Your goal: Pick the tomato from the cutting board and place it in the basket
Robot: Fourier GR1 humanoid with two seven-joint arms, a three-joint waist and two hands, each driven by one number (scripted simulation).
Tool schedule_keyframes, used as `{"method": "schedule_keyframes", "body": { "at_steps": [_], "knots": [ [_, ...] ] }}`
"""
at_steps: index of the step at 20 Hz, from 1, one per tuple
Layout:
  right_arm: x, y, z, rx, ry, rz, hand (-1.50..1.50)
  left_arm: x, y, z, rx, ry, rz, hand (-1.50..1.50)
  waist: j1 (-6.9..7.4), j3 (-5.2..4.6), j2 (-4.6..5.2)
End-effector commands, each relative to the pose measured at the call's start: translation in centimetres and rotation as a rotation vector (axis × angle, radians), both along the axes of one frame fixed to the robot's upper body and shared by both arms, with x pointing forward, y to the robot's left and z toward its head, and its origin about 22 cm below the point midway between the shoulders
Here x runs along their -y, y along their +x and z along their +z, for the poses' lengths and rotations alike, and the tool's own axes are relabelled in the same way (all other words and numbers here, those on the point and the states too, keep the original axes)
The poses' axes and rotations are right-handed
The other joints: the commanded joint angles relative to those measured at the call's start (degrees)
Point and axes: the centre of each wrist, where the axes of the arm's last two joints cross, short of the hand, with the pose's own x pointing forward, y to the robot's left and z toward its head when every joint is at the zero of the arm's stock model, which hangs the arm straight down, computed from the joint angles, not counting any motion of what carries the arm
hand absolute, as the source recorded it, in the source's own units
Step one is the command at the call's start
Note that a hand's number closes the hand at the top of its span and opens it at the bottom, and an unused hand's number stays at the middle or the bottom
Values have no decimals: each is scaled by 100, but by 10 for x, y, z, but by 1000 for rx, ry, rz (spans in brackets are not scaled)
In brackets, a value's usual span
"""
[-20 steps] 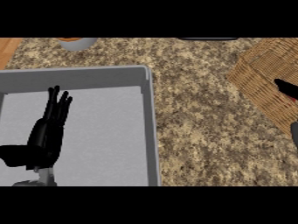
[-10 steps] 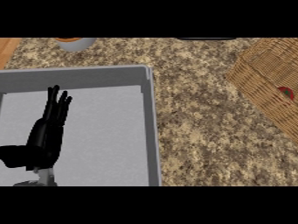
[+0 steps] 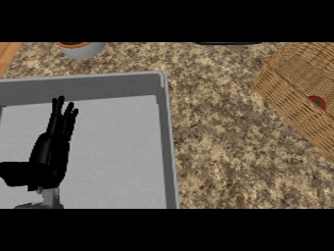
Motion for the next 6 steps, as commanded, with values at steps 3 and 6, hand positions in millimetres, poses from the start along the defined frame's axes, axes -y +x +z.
{"method": "schedule_keyframes", "body": {
  "at_steps": [3,6],
  "knots": [
    [2,-60,25,79,19,72,-150,12,7,15,13,-23,-6,0,22,8,6],
    [-11,-88,39,89,26,99,-150,5,9,-4,11,-4,3,0,22,5,14]
  ]
}}
